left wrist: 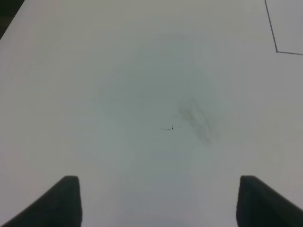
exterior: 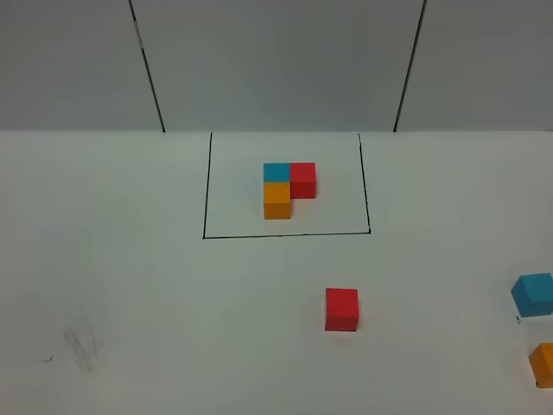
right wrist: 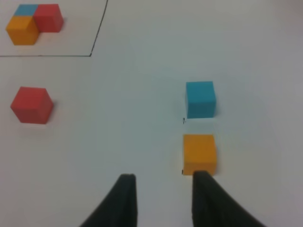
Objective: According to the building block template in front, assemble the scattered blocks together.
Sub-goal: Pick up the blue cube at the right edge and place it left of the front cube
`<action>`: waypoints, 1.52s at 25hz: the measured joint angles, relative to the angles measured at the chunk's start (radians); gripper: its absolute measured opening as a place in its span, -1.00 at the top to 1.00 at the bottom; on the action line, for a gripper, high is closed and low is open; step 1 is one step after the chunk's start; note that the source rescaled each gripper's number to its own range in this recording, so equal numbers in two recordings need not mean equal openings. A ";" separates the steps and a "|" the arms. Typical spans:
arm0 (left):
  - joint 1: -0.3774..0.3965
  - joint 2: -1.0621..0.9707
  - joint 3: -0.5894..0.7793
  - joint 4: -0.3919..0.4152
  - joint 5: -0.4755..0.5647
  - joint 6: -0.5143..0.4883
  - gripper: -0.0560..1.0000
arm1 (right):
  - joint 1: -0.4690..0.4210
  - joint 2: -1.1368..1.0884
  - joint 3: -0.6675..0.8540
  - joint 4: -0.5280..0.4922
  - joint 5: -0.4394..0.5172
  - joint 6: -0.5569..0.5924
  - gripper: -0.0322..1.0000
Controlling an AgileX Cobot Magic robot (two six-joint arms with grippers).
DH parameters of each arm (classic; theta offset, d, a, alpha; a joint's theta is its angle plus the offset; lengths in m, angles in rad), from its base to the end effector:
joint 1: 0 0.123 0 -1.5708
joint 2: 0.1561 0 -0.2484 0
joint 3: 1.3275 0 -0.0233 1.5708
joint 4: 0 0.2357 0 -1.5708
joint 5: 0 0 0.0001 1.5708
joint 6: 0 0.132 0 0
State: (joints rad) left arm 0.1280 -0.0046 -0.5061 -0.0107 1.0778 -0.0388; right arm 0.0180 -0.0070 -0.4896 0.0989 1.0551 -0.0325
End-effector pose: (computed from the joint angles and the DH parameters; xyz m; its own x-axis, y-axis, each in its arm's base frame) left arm 0.0529 0.0056 0.2514 -0.4522 -0.1024 -0.8860 -0.1393 0.9893 -0.0432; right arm 0.0552 0.0123 0.2497 -0.4536 0.0082 -0.8912 -0.0871 0.9948 0.0535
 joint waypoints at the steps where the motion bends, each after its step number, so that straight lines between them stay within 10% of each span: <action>1: 0.000 0.000 0.000 0.000 0.000 0.001 -0.08 | 0.000 0.000 0.000 0.010 0.000 0.000 0.94; 12: 0.000 0.000 0.000 0.000 0.000 -0.001 -0.08 | 0.000 0.005 0.000 0.025 -0.015 0.081 0.77; 23: 0.000 0.000 0.000 0.000 0.000 0.000 -0.08 | 0.000 0.364 -0.011 -0.004 -0.053 0.101 -0.51; 32: 0.000 0.000 0.000 0.000 0.000 0.000 -0.07 | 0.000 0.622 -0.030 -0.004 -0.390 0.102 -0.54; 38: 0.000 0.000 0.000 0.000 0.000 0.000 -0.07 | 0.000 0.915 -0.141 -0.004 -0.427 0.088 -0.54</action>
State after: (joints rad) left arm 0.1280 -0.0046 -0.5061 -0.0107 1.0778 -0.0384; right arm 0.0180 0.9084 -0.6306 0.0947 0.6278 0.0559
